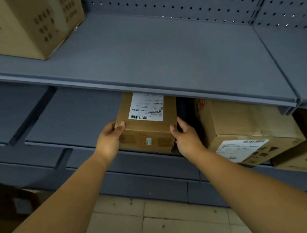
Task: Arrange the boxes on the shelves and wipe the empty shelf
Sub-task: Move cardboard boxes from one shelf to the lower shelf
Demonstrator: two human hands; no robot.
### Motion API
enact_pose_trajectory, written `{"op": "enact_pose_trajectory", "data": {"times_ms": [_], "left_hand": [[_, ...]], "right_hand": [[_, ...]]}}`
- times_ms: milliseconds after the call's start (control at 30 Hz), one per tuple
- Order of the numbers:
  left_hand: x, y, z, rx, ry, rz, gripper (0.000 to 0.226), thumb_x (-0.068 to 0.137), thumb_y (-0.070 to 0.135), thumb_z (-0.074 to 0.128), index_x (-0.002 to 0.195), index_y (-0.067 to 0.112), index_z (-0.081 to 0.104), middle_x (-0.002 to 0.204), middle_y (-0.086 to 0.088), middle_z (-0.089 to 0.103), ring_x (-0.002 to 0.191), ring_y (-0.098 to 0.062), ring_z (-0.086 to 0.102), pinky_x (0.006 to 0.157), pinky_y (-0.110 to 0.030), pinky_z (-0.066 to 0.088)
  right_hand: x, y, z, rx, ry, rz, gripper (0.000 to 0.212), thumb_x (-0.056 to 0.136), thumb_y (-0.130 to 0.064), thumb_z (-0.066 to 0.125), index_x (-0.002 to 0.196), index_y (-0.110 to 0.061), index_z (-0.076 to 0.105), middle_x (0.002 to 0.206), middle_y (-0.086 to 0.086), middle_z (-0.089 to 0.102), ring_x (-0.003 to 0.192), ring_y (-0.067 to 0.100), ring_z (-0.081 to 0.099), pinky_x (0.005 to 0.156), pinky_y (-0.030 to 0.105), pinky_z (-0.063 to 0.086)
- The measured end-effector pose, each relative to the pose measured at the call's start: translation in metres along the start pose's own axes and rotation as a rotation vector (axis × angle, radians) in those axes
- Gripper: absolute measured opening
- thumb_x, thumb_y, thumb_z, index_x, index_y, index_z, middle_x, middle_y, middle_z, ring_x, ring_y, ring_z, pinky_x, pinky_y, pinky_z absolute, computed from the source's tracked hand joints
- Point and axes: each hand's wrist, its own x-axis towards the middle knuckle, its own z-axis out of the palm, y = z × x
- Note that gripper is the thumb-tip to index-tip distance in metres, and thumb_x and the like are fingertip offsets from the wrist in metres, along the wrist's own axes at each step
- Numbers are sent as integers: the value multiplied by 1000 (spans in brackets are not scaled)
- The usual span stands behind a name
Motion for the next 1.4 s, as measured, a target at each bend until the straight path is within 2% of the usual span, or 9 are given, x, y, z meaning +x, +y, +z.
{"op": "enact_pose_trajectory", "data": {"times_ms": [67,200,333,500,633,800,933,1267,1400], "left_hand": [[5,3,3,8,-1,7,9,94,30,52,96,29,61,99,2,67,98,-20,62,92,-37,47],[6,5,9,5,13,23,14,95,29,50,99,24,62,94,8,65,89,-8,60,78,-21,44],[-3,4,11,-12,45,10,17,96,30,49,109,24,58,95,14,63,88,0,57,80,-17,40],[-25,3,4,58,178,-45,44,91,35,56,126,9,53,117,-8,60,106,-21,56,97,-34,42],[-51,7,1,78,218,-50,34,89,34,60,113,11,56,116,-14,61,104,-27,58,98,-48,46],[-93,22,20,93,178,10,10,91,22,58,95,12,58,99,-7,65,83,-21,62,67,-29,48],[-138,40,50,121,138,90,11,91,17,57,80,17,60,84,-1,68,76,-22,63,64,-28,47],[-241,83,165,94,49,249,13,93,12,54,82,15,60,80,-5,68,65,-15,60,54,-21,46],[-272,103,223,94,-18,345,13,92,13,54,82,15,61,80,-7,68,64,-15,61,53,-17,50]], "right_hand": [[4,-2,2,-34,14,-13,56,98,-30,47,150,-28,25,149,0,43,134,21,44,112,40,37],[4,-6,3,-84,24,-39,57,99,-30,45,151,-25,23,151,0,41,137,22,40,114,37,33],[-4,-7,5,-83,29,-42,60,98,-31,48,152,-23,23,150,1,43,135,22,43,112,34,35],[-31,-7,1,-107,33,-74,60,95,-26,54,149,-16,29,146,4,46,132,22,45,101,25,34],[-57,-8,-8,-172,11,-126,49,94,-24,57,139,-14,44,140,4,50,129,20,48,104,29,38],[-93,-14,-29,-198,-9,-226,33,92,-22,59,125,-17,56,121,-3,57,107,12,54,88,24,39],[-125,-19,-60,-169,-27,-297,24,92,-19,59,116,-16,60,106,-7,57,101,11,55,88,27,45],[-190,-17,-181,-107,37,-461,12,90,-13,59,91,-26,59,91,-10,59,87,13,58,72,28,52],[-214,-18,-244,-118,95,-532,10,90,-14,61,97,-20,60,92,-7,60,89,11,58,83,29,50]]}}
